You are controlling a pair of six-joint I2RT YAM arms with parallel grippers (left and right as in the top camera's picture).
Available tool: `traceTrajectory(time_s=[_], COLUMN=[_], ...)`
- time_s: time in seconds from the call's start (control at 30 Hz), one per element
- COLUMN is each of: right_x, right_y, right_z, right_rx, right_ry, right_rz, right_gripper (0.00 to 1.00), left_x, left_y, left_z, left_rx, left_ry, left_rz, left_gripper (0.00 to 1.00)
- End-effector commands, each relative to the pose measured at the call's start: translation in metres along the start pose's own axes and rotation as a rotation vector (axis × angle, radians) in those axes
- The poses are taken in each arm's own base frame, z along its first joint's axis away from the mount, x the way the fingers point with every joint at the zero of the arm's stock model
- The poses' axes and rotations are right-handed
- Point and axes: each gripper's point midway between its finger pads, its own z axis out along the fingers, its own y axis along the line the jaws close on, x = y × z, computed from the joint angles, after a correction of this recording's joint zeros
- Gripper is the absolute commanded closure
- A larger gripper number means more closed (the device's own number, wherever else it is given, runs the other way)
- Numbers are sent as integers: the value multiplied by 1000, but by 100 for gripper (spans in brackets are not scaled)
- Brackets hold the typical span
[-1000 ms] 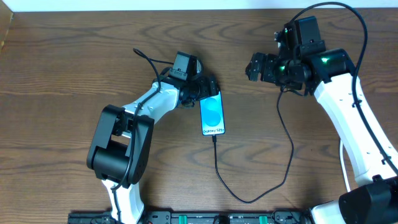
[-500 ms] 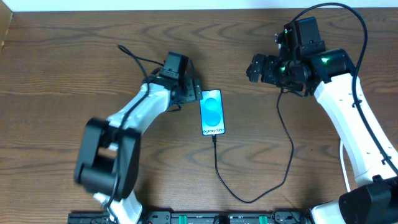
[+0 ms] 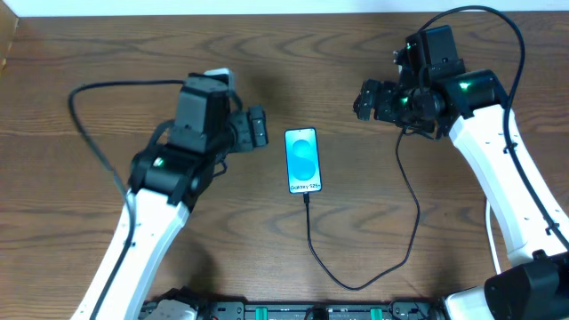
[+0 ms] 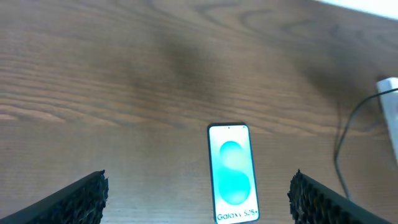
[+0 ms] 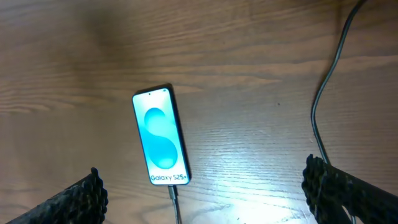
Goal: Plug charger to phone and switch on socket
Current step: 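Open the left gripper and lift it off the phone, then move the right gripper to the white power strip's switch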
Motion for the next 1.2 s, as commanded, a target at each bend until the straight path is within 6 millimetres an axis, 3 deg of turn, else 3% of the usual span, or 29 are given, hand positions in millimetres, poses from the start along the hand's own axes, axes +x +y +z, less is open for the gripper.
traceTrajectory(time_s=[0.0,0.13,0.3,0.57,0.77,0.9,1.17], right_x=[-2,-5,-23,-40,-46,-51,-55], right_y=[6,1,-28,-139,-192,-219,-251], right_z=[-7,-12,-30,-65,-80,-76,-34], right_rx=[-30,-93,-232,-164,-95,-27,11], right_ry=[-11,8,-3,-84,-150,-165,-97], right_rz=[-50,-71,-54,60,21,-18,-2], right_gripper=[1,1,1,1,1,1,1], left_x=[-5,-6,-5,-5,-5,-5,-6], left_y=[1,1,1,1,1,1,1], left_z=[-15,-18,-17,-17,-17,-17,-17], left_rx=[-3,-1,-2,-2,-2,-2,-2], left_ry=[-38,-45,-41,-41,-41,-41,-41], left_rz=[20,20,20,20,20,20,20], left_gripper=[7,7,7,7,7,7,7])
